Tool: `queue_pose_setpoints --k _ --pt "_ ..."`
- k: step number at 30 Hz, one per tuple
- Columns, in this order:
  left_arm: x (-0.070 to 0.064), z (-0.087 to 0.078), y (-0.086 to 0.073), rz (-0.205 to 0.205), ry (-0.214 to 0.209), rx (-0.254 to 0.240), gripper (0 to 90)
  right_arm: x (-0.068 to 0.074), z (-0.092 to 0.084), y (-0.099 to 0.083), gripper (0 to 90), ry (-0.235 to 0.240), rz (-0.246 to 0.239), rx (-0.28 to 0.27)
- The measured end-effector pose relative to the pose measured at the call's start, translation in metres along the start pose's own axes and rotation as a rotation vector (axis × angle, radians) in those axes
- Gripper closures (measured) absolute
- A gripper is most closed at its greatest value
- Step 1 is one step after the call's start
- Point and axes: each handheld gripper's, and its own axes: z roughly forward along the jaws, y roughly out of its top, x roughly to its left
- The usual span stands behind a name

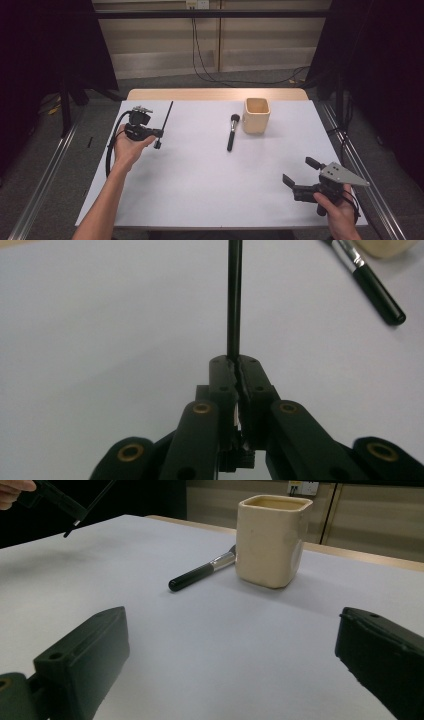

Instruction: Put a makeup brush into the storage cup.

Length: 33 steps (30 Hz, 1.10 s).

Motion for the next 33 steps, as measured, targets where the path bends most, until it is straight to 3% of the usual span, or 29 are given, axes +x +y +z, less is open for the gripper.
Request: queue_pose_setpoints --k 6,14,22,25,28,33 --pt "0.0 -0.005 -0.006 -0.011 -0.007 -0.097 86.3 0.0 0.001 0.0 0.3 0.0 0.001 -0.002" --pt "-0.01 -0.013 -0.011 0.027 -0.038 -0.22 86.3 0.0 0.0 0.0 0.3 -0.001 0.003 -0.001" --pt "-0.016 -0.017 -0.017 0.04 -0.077 -0.263 86.3 0.0 0.0 0.0 0.3 -0.001 0.003 -0.001" --pt "-0.016 -0.017 -0.019 0.04 -0.116 -0.255 86.3 0.0 0.0 0.0 0.3 -0.002 0.006 0.002" --pt "-0.019 -0.018 -0.021 0.066 -0.154 -0.251 86.3 0.0 0.0 0.0 0.3 -0.001 0.011 -0.001" --pt "-0.03 -0.02 -0.023 0.093 -0.203 -0.275 86.2 0.0 0.001 0.0 0.3 0.001 0.008 0.0"
